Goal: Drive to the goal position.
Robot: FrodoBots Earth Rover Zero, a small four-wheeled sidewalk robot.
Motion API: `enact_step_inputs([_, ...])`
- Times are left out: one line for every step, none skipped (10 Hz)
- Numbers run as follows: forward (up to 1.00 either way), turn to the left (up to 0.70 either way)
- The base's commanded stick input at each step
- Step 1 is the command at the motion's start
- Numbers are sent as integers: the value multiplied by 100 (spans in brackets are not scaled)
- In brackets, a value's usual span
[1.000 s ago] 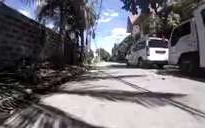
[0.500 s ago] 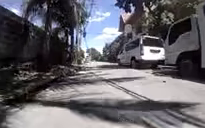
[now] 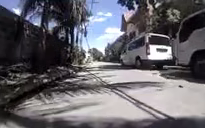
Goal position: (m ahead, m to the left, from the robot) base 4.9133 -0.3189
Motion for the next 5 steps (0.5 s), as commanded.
enact_step_inputs([100, 0])
enact_step_inputs([100, 0])
enact_step_inputs([100, 0])
enact_step_inputs([100, 0])
enact_step_inputs([100, 0])
